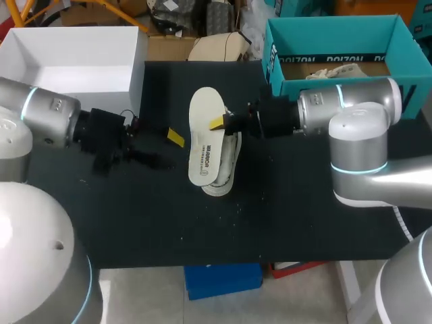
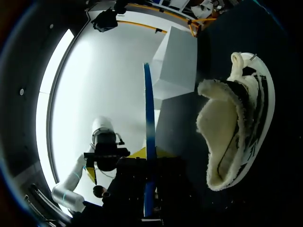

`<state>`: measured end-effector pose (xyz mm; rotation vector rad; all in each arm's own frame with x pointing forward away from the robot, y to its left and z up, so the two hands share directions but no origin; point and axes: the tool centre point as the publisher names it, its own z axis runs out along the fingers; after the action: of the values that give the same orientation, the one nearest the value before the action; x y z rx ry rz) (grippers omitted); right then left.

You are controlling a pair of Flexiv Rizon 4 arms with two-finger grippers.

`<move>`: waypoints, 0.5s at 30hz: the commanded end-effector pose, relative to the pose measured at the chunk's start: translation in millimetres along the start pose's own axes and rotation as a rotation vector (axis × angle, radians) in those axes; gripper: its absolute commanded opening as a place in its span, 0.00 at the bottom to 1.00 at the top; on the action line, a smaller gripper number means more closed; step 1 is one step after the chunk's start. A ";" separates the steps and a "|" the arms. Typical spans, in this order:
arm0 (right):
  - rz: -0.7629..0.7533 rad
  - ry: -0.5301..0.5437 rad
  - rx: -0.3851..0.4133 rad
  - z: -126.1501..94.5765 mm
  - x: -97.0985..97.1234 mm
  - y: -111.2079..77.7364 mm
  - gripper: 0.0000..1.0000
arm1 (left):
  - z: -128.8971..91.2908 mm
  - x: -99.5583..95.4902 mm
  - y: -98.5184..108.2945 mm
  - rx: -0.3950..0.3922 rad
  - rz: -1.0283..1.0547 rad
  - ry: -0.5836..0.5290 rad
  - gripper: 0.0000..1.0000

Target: Take the shoe out of the shoebox, open the shoe tongue, remove and reinsert the insole, then place the shoe into the shoebox

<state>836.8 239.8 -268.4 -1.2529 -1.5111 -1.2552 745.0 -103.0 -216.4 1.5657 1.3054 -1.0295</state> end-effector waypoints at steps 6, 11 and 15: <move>0.000 -0.002 -0.002 1.5 0.1 -0.3 0.00 | 4.8 -58.7 5.3 0.097 -0.287 1.143 1.00; 0.000 -0.002 -0.002 1.5 0.1 -0.3 0.00 | 11.9 -62.4 14.9 0.041 -0.278 1.280 1.00; 0.000 -0.002 -0.002 1.5 0.1 -0.3 0.00 | 11.9 -62.4 14.9 0.041 -0.280 1.295 1.00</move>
<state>837.2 240.5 -268.5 -1.2532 -1.5120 -1.2543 747.5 -129.5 -162.0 1.7573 1.7031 -0.8444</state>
